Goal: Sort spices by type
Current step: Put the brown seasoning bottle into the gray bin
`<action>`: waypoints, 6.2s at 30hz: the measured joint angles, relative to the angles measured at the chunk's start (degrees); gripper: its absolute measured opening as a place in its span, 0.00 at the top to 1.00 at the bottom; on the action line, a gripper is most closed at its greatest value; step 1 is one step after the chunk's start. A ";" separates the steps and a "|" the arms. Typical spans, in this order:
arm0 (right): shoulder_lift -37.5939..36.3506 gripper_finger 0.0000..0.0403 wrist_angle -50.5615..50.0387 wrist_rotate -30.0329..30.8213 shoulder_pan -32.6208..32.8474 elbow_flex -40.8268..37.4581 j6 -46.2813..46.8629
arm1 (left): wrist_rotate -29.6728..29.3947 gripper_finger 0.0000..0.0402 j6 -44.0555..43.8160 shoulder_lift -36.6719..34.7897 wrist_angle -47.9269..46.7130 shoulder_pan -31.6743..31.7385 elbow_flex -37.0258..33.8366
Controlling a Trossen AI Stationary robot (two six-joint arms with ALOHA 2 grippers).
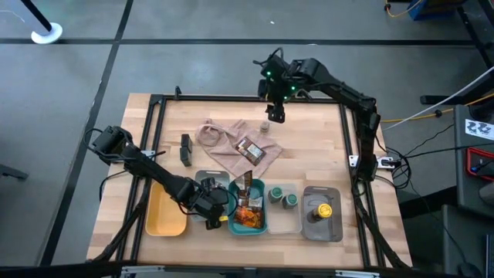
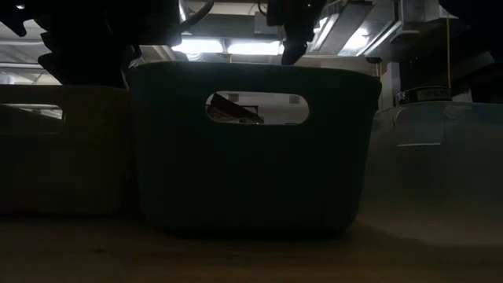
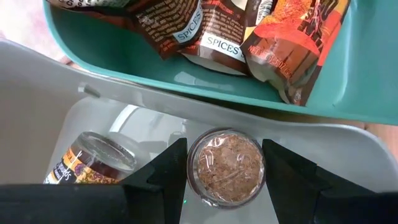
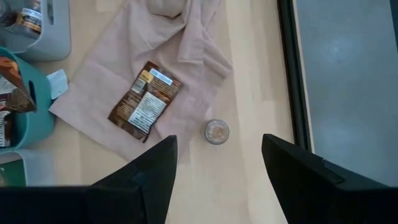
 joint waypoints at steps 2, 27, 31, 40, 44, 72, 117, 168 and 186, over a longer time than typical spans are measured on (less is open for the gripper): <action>0.00 0.42 0.00 0.00 -0.69 0.00 -0.42 | 0.63 0.58 -0.02 0.00 -0.08 0.15 0.00; 0.04 0.42 -0.06 -1.57 -3.44 0.00 -4.31 | 1.08 0.39 -9.47 0.00 -0.16 2.01 0.00; 0.07 0.42 0.09 -1.93 -3.44 -0.16 -6.18 | 1.76 0.37 -9.27 0.00 0.46 2.01 0.21; 0.23 0.42 6.66 -5.72 -6.98 -10.90 -10.33 | 2.33 0.38 -7.68 -3.68 0.77 2.01 2.31; 0.18 0.42 14.73 -5.40 -8.82 -16.64 -9.47 | 2.28 0.38 -7.67 -6.29 0.70 1.63 2.34; 0.13 0.42 41.19 -2.77 -5.07 -42.86 -2.28 | -6.90 0.39 -0.28 -19.47 -15.23 2.81 0.02; 5.91 0.52 37.00 -3.42 -0.55 -33.04 3.70 | -8.75 0.39 1.20 -27.03 -20.68 2.80 0.00; 17.20 0.51 47.90 2.46 30.14 -19.72 3.14 | -19.73 0.39 -3.39 -43.68 -33.24 2.75 0.00; 18.01 0.51 47.04 6.58 29.94 -19.67 3.24 | -19.62 0.39 -3.39 -43.67 -33.20 2.75 0.00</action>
